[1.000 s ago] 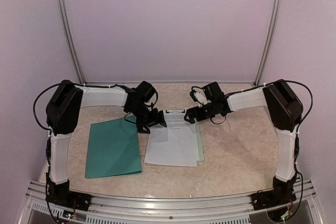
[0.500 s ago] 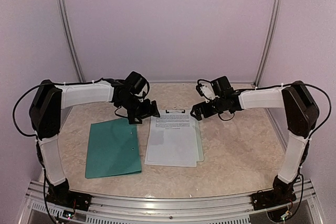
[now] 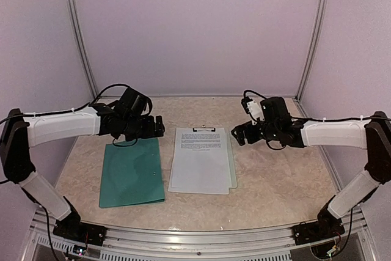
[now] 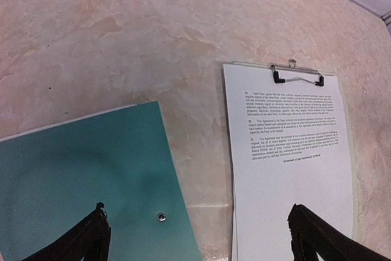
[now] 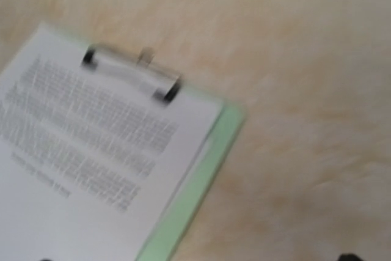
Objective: Put the files into the folder
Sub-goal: Reset both arms
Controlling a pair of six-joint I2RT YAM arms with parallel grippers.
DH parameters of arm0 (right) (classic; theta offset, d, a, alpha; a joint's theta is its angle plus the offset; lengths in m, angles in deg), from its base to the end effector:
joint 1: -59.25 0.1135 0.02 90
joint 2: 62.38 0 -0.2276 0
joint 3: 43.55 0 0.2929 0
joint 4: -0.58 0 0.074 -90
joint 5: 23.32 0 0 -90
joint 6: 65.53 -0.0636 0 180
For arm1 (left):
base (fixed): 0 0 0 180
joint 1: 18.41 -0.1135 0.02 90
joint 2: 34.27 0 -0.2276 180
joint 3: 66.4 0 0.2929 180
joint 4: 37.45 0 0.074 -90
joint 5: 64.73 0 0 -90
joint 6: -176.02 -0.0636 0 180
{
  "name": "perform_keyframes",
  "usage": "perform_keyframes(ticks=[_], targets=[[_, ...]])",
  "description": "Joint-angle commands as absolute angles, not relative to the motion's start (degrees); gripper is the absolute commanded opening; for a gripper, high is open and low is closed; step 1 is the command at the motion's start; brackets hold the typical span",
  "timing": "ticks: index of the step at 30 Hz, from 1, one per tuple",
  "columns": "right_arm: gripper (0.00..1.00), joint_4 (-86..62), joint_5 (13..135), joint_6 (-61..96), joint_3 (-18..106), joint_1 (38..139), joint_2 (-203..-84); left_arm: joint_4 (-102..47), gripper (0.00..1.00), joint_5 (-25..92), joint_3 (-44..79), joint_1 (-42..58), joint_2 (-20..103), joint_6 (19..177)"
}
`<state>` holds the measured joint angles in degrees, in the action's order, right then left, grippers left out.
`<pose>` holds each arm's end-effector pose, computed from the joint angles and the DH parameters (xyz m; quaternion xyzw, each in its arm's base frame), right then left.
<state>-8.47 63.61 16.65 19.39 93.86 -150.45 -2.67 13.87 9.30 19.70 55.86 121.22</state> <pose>0.3240 0.2194 0.1393 -0.1924 0.8622 0.1473 0.4448 0.3172 -0.2328 0.1649 -0.0109 0.9333 -0.1323 0.3338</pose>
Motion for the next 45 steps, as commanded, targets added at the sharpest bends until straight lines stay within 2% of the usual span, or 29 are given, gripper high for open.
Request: perform_keyframes(ticks=[1, 4, 7, 12, 15, 25, 45], targets=[[0.99, -1.33, 53.43, 17.67, 15.27, 93.79, -141.0, -10.93, 0.99, 3.67, 3.47, 20.42, 48.9, 116.06], [0.99, 0.59, 45.35, 14.94, 12.05, 93.84, -134.33, -22.35, 0.99, 2.33, -4.72, 20.61, 41.13, 111.54], [0.99, -0.31, 44.84, 17.05, 10.77, 93.77, -129.22, -32.57, 0.99, 2.61, -10.84, 20.41, 33.65, 105.64], [0.99, 3.05, 44.52, 20.58, 7.04, 93.77, -122.5, -26.73, 0.99, 5.36, -8.31, 16.51, 29.86, 102.73], [0.99, 4.73, 44.99, 23.74, 5.81, 93.73, -120.2, -29.49, 0.99, 5.75, -9.98, 16.34, 28.9, 98.56], [0.99, 9.9, 46.67, 29.02, 3.65, 93.71, -122.02, -36.03, 0.99, 11.07, -15.99, 14.2, 21.47, 93.34], [0.99, 8.32, 46.32, 29.69, 4.28, 93.74, -122.5, -34.78, 0.99, 9.77, -14.77, 14.2, 25.01, 94.91]])
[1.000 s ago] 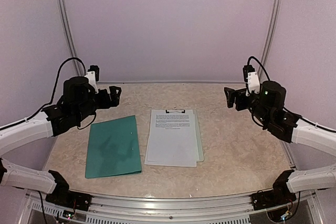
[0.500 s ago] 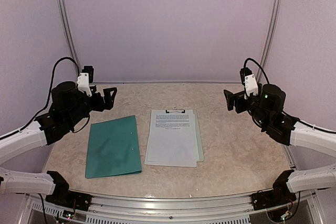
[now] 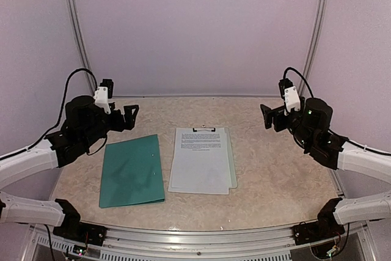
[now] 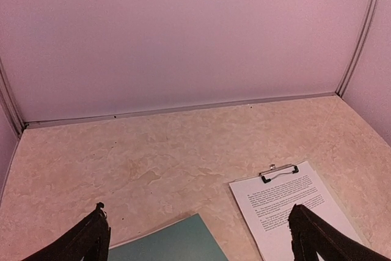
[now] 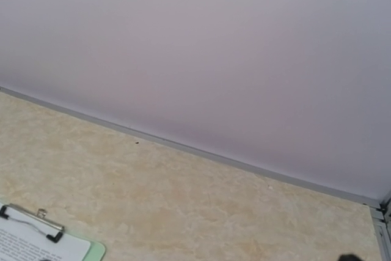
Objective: Put the files into the folder
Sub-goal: Reset both arms
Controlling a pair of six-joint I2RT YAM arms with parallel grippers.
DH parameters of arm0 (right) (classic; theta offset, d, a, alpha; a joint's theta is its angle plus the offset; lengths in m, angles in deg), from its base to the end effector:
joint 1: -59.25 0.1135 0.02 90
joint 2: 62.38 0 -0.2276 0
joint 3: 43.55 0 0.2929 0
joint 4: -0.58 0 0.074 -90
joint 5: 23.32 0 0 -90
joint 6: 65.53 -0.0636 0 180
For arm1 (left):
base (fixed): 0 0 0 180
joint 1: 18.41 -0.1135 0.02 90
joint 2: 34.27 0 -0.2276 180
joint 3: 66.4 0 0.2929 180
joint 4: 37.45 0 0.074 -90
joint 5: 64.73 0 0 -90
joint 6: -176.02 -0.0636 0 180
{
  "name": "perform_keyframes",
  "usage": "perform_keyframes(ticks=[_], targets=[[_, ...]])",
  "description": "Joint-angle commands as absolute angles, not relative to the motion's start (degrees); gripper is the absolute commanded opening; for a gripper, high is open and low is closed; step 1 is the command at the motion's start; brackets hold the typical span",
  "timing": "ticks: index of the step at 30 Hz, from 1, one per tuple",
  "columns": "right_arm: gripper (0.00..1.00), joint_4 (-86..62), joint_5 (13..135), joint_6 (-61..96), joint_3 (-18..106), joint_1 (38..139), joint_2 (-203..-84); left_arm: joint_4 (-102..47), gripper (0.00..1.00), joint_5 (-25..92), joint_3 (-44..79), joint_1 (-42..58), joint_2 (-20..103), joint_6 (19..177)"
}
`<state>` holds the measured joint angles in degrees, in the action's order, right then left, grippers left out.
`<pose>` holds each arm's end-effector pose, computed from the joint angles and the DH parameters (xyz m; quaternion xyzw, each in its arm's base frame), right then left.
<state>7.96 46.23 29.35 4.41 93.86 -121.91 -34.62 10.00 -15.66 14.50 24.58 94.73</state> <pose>0.2799 0.1662 0.2412 -0.1298 0.7193 0.0462 0.6809 0.2821 -0.1626 0.2413 0.0776 0.7652 -0.1283 0.6261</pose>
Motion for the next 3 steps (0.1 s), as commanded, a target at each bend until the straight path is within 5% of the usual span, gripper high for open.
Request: perform_keyframes(ticks=[1, 3], targets=[[0.99, 8.17, 46.23, 29.53, 4.43, 93.76, -122.74, -34.69, 0.99, 9.72, -14.78, 14.2, 25.05, 94.92], [0.99, 8.06, 46.49, 29.44, 4.36, 93.79, -122.57, -34.53, 0.99, 9.8, -14.77, 14.2, 25.01, 94.89]])
